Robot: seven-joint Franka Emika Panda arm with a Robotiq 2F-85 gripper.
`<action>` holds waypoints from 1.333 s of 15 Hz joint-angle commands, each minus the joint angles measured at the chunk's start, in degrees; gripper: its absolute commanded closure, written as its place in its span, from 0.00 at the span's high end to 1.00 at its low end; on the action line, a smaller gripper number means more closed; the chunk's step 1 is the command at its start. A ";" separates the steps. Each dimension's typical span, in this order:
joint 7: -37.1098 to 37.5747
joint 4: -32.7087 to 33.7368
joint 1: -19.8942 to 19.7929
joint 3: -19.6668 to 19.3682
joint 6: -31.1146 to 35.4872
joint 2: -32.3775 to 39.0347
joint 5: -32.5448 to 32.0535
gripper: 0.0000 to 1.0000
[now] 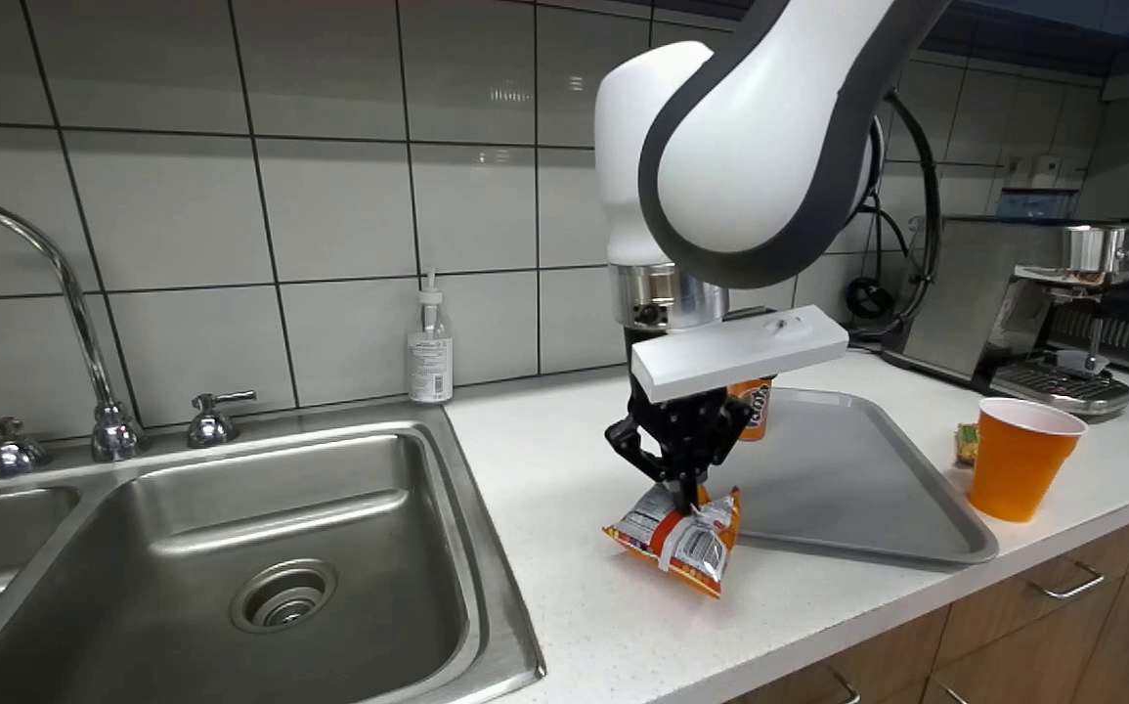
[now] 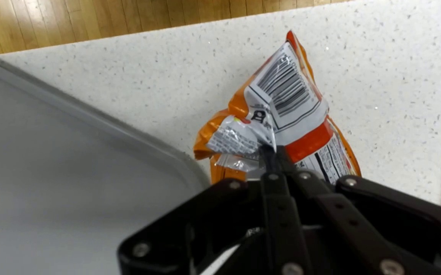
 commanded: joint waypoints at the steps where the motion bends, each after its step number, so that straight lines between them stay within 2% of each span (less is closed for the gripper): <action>1: 3.72 0.17 -0.26 -0.50 -1.19 -2.45 -2.61 0.00; 13: 10.80 4.09 -3.31 -5.00 -2.08 -0.06 -6.68 0.00; 20: 14.59 7.31 -4.42 -8.20 -2.67 4.13 -6.97 0.00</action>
